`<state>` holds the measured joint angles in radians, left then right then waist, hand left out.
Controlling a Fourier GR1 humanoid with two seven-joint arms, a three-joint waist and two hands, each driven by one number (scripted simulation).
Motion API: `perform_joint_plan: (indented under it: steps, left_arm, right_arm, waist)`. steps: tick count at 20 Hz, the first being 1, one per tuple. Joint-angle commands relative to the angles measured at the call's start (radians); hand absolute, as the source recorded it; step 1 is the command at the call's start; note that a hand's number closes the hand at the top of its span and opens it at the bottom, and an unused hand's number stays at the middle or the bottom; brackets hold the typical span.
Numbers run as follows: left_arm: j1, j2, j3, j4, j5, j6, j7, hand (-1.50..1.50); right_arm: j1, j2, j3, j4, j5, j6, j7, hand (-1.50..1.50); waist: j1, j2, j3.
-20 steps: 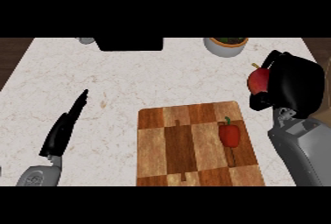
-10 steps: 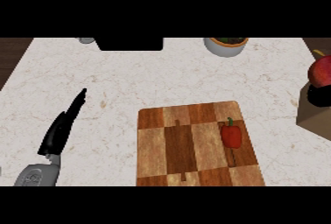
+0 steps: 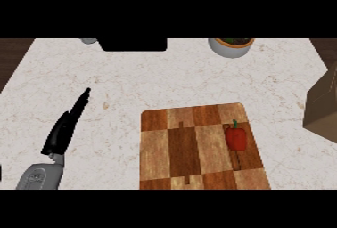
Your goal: Pick the pear from the cutting board and place it in the cardboard box
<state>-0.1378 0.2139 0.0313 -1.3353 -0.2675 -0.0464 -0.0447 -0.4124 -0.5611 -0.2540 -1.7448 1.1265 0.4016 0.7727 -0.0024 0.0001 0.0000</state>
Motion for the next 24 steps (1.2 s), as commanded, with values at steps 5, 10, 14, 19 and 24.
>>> perform_joint_plan:
  steps: [5, 10, 14, 19, 24]
  left_arm:
    - [0.002, 0.026, 0.025, 0.0, 0.008, -0.019, -0.002, 0.0]
    - [0.003, 0.002, 0.008, -0.012, -0.004, -0.01, -0.004, 0.0]
    - [0.033, -0.039, -0.027, -0.015, -0.026, 0.016, -0.016, 0.0]
    - [-0.02, 0.011, 0.023, 0.003, 0.011, -0.026, 0.004, 0.0]
    - [-0.002, -0.01, 0.002, 0.005, -0.01, -0.013, -0.013, 0.0]
  right_arm:
    - [0.106, 0.016, -0.193, 0.199, -0.178, 0.018, -0.109, 1.5]
    - [0.105, 0.024, -0.221, 0.309, -0.277, -0.006, -0.263, -1.5]
    - [0.045, 0.046, -0.291, 0.393, -0.306, -0.251, -0.416, -1.5]
    - [-0.02, 0.151, -0.383, 0.356, -0.445, -0.396, -0.494, -1.5]
    - [-0.076, 0.097, -0.51, 0.457, -0.605, -0.377, -0.516, -1.5]
  waist:
    - [-0.002, -0.001, 0.001]
    - [0.004, 0.0, 0.001]
    - [0.018, 0.003, 0.003]
    - [0.009, 0.0, 0.002]
    - [0.005, 0.0, 0.001]
